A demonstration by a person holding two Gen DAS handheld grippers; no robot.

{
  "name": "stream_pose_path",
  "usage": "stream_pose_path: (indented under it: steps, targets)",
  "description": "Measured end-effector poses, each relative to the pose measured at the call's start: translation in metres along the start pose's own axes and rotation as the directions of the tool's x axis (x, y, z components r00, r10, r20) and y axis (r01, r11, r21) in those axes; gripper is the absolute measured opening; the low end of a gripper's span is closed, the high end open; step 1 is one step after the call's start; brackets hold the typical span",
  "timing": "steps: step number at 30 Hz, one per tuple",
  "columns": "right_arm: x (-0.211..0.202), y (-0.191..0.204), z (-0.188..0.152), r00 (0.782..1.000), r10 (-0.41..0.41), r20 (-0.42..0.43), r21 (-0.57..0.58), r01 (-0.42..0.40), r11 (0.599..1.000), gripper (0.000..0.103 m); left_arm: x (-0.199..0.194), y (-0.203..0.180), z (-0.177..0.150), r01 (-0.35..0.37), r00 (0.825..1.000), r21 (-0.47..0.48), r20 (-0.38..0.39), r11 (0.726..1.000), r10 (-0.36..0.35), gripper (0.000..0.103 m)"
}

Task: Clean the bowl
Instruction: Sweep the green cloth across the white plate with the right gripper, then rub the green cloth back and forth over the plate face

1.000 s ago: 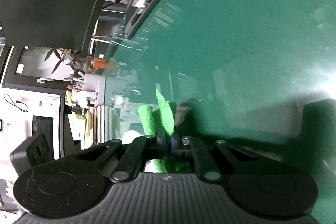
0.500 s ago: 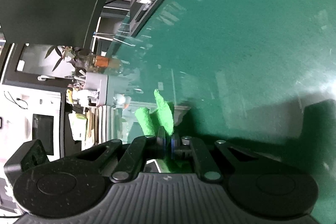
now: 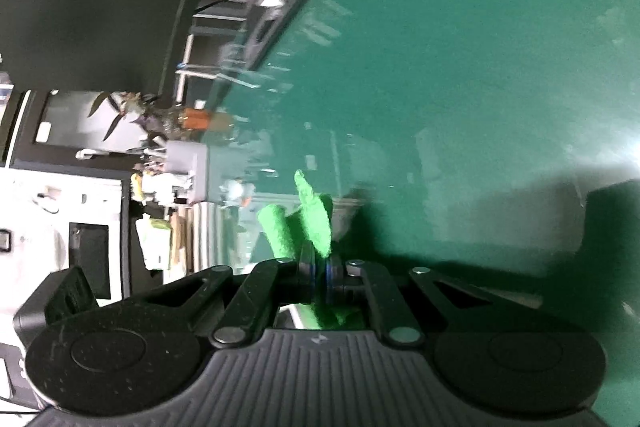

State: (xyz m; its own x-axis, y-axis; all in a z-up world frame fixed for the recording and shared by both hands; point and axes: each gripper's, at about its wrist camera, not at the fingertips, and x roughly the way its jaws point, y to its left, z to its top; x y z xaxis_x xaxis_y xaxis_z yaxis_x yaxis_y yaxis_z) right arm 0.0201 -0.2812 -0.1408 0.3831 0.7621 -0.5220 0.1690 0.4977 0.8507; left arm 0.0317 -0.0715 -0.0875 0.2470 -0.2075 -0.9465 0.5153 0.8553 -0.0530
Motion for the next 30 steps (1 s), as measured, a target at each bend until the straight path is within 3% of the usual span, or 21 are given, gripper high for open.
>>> stream_pose_path:
  steps: [3,8,12,18,19,22,30]
  targets:
    - [0.009,0.006,0.004,1.0,0.0,-0.02,-0.026,-0.001,1.0,0.007,0.0,0.0,0.0,0.006,1.0,0.006,0.001,1.0,-0.006,0.044]
    - [-0.013,-0.005,-0.002,1.0,0.005,-0.01,0.013,-0.005,1.0,0.007,0.0,0.001,0.0,0.02,1.0,0.013,-0.002,1.0,-0.02,0.045]
    - [-0.044,-0.022,-0.022,1.0,-0.005,0.005,0.07,0.005,0.998,0.007,0.001,0.001,0.003,0.016,1.0,0.008,-0.009,1.0,-0.016,0.048]
    - [-0.057,-0.035,-0.042,1.0,0.026,0.018,0.141,-0.028,0.99,0.006,-0.008,0.003,-0.003,-0.017,1.0,-0.033,-0.007,0.999,0.017,0.047]
    - [-0.057,-0.037,-0.043,0.999,0.031,0.031,0.154,-0.035,0.987,0.006,-0.009,0.004,-0.005,-0.019,1.0,-0.04,-0.006,0.999,0.019,0.045]
    - [-0.054,-0.036,-0.041,0.999,0.042,0.032,0.166,-0.046,0.985,0.006,-0.01,0.003,-0.01,-0.066,0.998,-0.026,-0.001,0.997,0.066,0.026]
    - [-0.054,-0.036,-0.041,0.999,0.044,0.01,0.174,-0.045,0.984,0.007,-0.008,0.009,-0.005,-0.027,1.0,0.039,0.008,0.999,0.027,0.026]
